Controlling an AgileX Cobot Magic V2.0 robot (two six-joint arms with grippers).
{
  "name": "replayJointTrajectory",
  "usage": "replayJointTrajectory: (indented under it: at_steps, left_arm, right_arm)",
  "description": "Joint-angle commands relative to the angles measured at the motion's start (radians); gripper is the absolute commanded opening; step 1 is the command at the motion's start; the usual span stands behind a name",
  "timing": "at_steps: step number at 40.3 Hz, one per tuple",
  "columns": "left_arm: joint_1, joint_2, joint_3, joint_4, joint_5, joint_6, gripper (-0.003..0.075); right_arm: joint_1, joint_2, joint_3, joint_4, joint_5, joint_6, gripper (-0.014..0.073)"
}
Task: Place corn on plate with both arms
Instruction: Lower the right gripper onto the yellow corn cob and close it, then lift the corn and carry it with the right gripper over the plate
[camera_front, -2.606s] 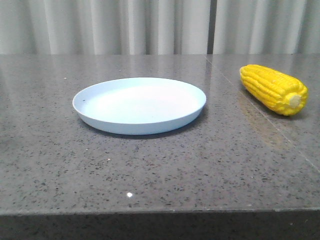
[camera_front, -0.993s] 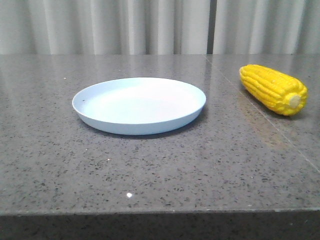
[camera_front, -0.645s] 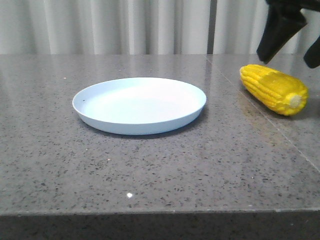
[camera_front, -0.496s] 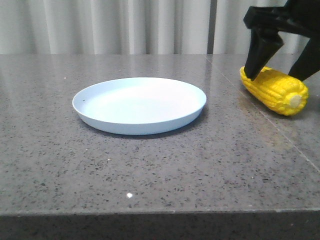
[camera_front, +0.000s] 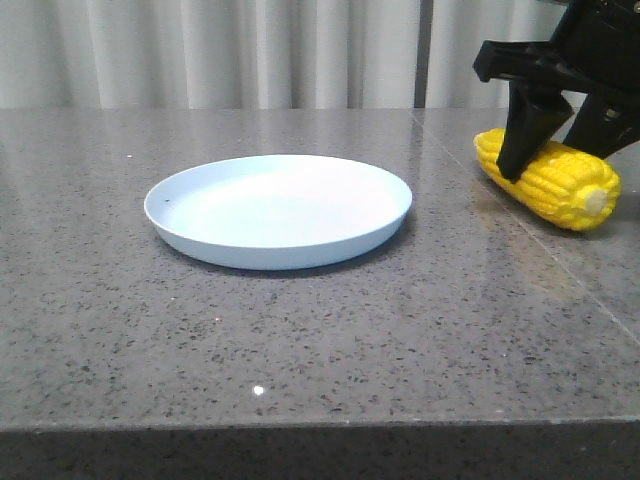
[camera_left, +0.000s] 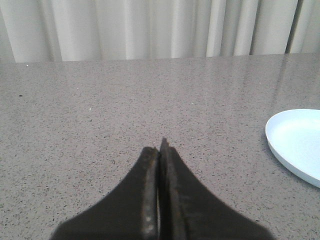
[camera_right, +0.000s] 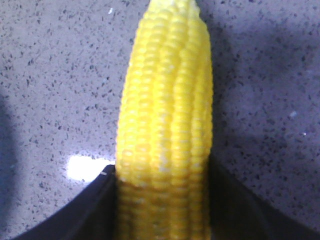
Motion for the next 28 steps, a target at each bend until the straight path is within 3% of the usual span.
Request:
replayJointTrajectory:
  at_steps: [1,8,15,22,28]
  left_arm:
    - [0.0,0.012,-0.025,-0.004,-0.08,-0.001,-0.002]
    - [0.0,0.012,-0.025,-0.004,-0.08,-0.001,-0.002]
    - [0.0,0.012,-0.025,-0.004,-0.08,-0.001,-0.002]
    - [0.0,0.012,-0.025,-0.004,-0.08,-0.001,-0.002]
    - [0.0,0.012,-0.025,-0.004,-0.08,-0.001,-0.002]
  right_arm:
    - [0.001,-0.052,-0.033,0.017,-0.029,-0.007,0.0007]
    - [0.008,-0.125,-0.056,0.015,-0.019,-0.005,0.0006]
    - [0.073,-0.151,-0.13,-0.085,0.053,0.139,0.0006]
    - [0.262,-0.103,-0.223,-0.327,0.126,0.413,0.0006]
    - [0.422,-0.021,-0.317,-0.404,0.152,0.565,0.0006]
